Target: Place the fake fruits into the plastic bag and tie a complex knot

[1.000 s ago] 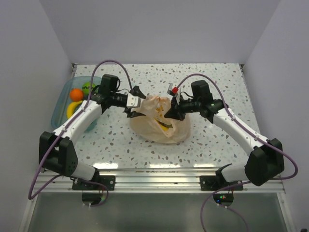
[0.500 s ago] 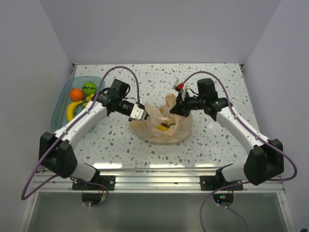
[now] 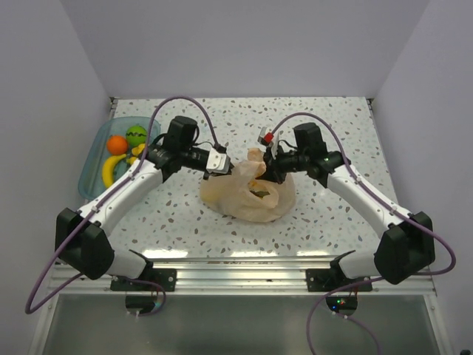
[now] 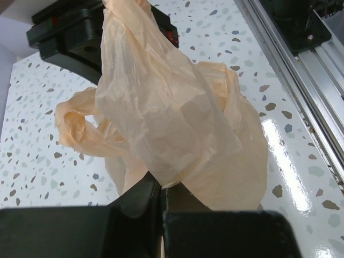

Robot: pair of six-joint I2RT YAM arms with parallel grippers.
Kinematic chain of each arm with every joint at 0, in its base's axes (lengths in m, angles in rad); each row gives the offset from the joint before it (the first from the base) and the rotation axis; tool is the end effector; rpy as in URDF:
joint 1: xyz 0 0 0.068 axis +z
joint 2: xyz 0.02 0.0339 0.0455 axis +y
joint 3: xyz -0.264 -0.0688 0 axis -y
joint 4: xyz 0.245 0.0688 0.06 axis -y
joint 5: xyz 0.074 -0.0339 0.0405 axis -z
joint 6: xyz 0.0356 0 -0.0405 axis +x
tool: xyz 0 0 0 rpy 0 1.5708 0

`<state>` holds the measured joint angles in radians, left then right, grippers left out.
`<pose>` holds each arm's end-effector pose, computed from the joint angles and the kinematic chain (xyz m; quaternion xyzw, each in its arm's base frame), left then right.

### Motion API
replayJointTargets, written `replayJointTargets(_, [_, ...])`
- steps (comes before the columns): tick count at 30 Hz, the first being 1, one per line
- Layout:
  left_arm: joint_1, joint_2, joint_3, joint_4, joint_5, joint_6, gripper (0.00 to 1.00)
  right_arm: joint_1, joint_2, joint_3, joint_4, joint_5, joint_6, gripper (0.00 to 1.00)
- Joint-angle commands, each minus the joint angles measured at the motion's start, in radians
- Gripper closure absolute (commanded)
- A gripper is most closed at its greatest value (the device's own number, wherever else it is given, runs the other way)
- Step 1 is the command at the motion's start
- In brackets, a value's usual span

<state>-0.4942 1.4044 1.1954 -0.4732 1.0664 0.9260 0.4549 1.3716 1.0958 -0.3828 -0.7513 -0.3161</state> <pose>0.2486 -0.1693 0.3242 0.6726 0.4472 -0.3690 0.4599 0.2579 0.1532 0.3021 -0.4638 0.7131 0.3570 0.3859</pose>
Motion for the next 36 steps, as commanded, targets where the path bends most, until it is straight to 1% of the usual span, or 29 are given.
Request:
replayJointTargets(1, [0.008, -0.005, -0.022, 0.177, -0.048, -0.194, 1.0, -0.005, -0.031, 0.033, -0.047, -0.005, -0.046, 1.0])
replayJointTargets(5, [0.002, -0.031, -0.078, 0.248, -0.085, -0.248, 1.0, -0.004, -0.052, 0.007, -0.028, -0.022, -0.012, 1.0])
replayJointTargets(6, [0.0, -0.033, -0.085, 0.304, -0.089, -0.281, 1.0, -0.004, -0.051, 0.006, 0.008, -0.025, 0.011, 1.0])
replayJointTargets(7, [-0.004, -0.024, -0.085, 0.32, -0.086, -0.32, 1.0, -0.002, -0.049, 0.003, 0.025, -0.026, 0.056, 1.0])
replayJointTargets(9, [-0.018, -0.009, -0.068, 0.329, -0.085, -0.344, 1.0, -0.002, -0.028, 0.016, 0.039, -0.061, 0.077, 0.99])
replayJointTargets(11, [-0.033, 0.021, -0.045, 0.337, -0.101, -0.372, 1.0, -0.002, -0.01, 0.045, 0.022, -0.088, 0.075, 0.88])
replayJointTargets(12, [-0.035, 0.037, -0.039, 0.346, -0.102, -0.401, 1.0, -0.002, 0.0, 0.053, -0.002, -0.109, 0.059, 0.78])
replayJointTargets(15, [-0.035, 0.05, -0.029, 0.346, -0.108, -0.389, 1.0, -0.002, -0.005, 0.062, -0.042, -0.131, 0.005, 0.69])
replayJointTargets(16, [-0.034, 0.051, -0.031, 0.352, -0.112, -0.391, 1.0, -0.002, -0.009, 0.059, -0.047, -0.134, -0.003, 0.63])
replayJointTargets(18, [-0.035, 0.056, -0.036, 0.376, -0.118, -0.406, 1.0, -0.002, -0.017, 0.047, -0.045, -0.143, -0.006, 0.48])
replayJointTargets(20, [-0.037, 0.068, -0.036, 0.393, -0.123, -0.444, 1.0, -0.004, -0.025, 0.032, -0.031, -0.163, 0.017, 0.29])
replayJointTargets(23, [-0.043, 0.073, -0.057, 0.438, -0.149, -0.513, 1.0, -0.004, -0.032, 0.016, -0.001, -0.177, 0.057, 0.26])
replayJointTargets(24, [-0.043, 0.073, -0.062, 0.458, -0.16, -0.545, 1.0, -0.002, -0.032, 0.015, 0.002, -0.177, 0.063, 0.1])
replayJointTargets(26, [-0.056, 0.073, -0.062, 0.458, -0.174, -0.553, 1.0, -0.002, -0.031, 0.015, 0.008, -0.171, 0.071, 0.08])
replayJointTargets(28, [-0.096, 0.074, -0.057, 0.45, -0.247, -0.562, 1.0, -0.002, -0.026, 0.016, 0.025, -0.171, 0.09, 0.08])
replayJointTargets(32, [-0.147, 0.084, -0.048, 0.43, -0.296, -0.556, 1.0, -0.004, -0.009, 0.024, 0.073, -0.177, 0.141, 0.07])
replayJointTargets(35, [-0.156, 0.081, -0.06, 0.421, -0.301, -0.552, 1.0, -0.002, -0.008, 0.032, 0.07, -0.172, 0.132, 0.14])
replayJointTargets(36, [-0.156, 0.076, -0.063, 0.417, -0.304, -0.543, 1.0, -0.002, -0.008, 0.033, 0.056, -0.169, 0.112, 0.21])
